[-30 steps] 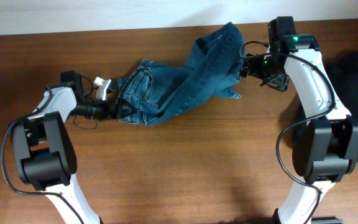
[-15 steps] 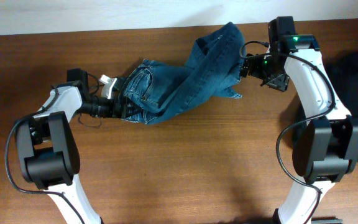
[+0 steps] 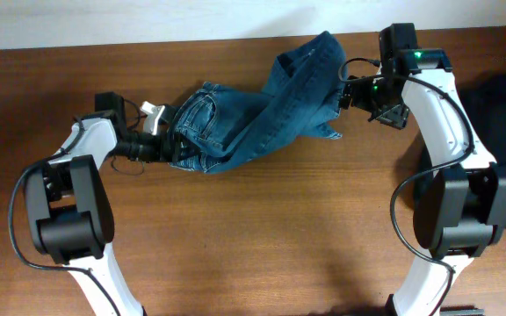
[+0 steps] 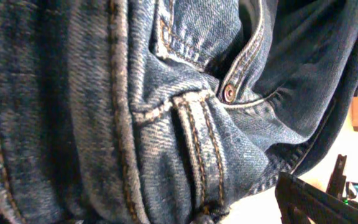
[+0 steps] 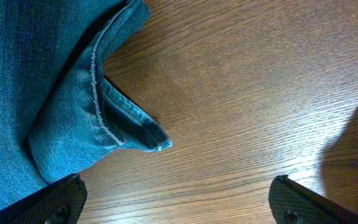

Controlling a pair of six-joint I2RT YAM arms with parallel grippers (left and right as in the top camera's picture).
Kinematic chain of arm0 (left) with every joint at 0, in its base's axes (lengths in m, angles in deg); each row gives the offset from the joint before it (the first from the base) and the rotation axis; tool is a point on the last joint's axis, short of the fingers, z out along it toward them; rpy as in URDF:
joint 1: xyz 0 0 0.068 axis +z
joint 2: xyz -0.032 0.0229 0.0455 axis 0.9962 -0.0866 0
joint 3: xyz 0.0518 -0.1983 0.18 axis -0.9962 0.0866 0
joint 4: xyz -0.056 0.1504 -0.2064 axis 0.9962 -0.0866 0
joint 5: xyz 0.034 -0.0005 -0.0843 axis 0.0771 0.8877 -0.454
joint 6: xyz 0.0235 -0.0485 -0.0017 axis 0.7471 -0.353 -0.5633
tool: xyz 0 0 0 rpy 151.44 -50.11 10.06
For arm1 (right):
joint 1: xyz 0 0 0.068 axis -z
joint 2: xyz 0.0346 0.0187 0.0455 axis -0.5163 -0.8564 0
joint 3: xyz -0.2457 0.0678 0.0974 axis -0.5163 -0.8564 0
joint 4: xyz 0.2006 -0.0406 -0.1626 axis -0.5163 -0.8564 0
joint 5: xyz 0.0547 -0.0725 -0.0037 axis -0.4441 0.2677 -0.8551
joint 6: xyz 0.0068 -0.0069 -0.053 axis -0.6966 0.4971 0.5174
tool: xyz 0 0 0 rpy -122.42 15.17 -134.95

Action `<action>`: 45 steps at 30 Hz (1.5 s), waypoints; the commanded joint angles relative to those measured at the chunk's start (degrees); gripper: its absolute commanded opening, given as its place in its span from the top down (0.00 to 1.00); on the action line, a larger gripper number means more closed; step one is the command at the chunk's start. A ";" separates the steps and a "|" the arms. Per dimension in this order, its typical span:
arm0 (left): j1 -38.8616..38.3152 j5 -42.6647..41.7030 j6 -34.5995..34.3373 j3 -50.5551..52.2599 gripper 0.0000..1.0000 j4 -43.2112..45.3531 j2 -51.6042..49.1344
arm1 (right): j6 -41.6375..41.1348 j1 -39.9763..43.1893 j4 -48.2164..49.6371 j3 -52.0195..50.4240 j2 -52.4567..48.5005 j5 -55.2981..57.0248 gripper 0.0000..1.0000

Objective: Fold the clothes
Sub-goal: 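Reach the left gripper to the jeans waistband and grasp it, then lift the jeans high with the left gripper toward the back left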

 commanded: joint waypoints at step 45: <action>-11.52 21.31 -3.93 -97.29 0.99 -47.32 -1.75 | -0.46 -0.04 0.07 0.15 -0.09 -0.07 0.01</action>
